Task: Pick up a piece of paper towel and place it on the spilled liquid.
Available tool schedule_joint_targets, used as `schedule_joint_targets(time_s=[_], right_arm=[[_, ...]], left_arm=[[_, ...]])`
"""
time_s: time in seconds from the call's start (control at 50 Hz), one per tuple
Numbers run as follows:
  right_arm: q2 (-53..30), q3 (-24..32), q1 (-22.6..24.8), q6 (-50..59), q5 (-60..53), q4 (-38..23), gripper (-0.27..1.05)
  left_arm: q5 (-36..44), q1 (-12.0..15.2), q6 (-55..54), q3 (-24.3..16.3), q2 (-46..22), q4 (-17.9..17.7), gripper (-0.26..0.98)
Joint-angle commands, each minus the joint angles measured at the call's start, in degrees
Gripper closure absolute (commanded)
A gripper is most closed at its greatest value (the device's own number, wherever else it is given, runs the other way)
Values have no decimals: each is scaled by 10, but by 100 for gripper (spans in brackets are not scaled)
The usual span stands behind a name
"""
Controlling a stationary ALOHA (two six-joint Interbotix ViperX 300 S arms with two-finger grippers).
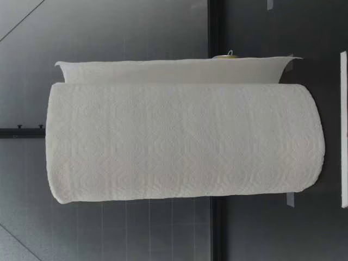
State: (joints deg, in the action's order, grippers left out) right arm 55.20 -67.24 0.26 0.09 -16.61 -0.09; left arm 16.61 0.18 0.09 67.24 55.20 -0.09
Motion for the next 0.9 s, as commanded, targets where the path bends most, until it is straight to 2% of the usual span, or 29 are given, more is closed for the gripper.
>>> schedule_joint_targets(time_s=[0.0,0.1,0.2,0.28,0.58,0.76,0.82,0.88], right_arm=[[-4,5,-1,2,-5,0,66],[-8,7,0,3,0,0,73],[-18,22,-1,4,29,-1,73],[-25,48,-1,4,94,0,73],[-83,179,0,4,379,-12,74],[-145,250,0,16,494,-75,74],[-162,269,9,45,526,-107,74],[-173,279,27,92,555,-165,74]], left_arm=[[5,5,-1,-8,-6,-1,56],[8,5,2,-15,-10,-1,61],[7,6,4,-29,-23,-1,61],[8,11,6,-48,-47,-1,61],[30,79,8,-116,-164,-1,61],[36,96,8,-151,-220,-1,61],[33,99,8,-162,-236,-1,61],[30,103,7,-175,-258,-1,61]])
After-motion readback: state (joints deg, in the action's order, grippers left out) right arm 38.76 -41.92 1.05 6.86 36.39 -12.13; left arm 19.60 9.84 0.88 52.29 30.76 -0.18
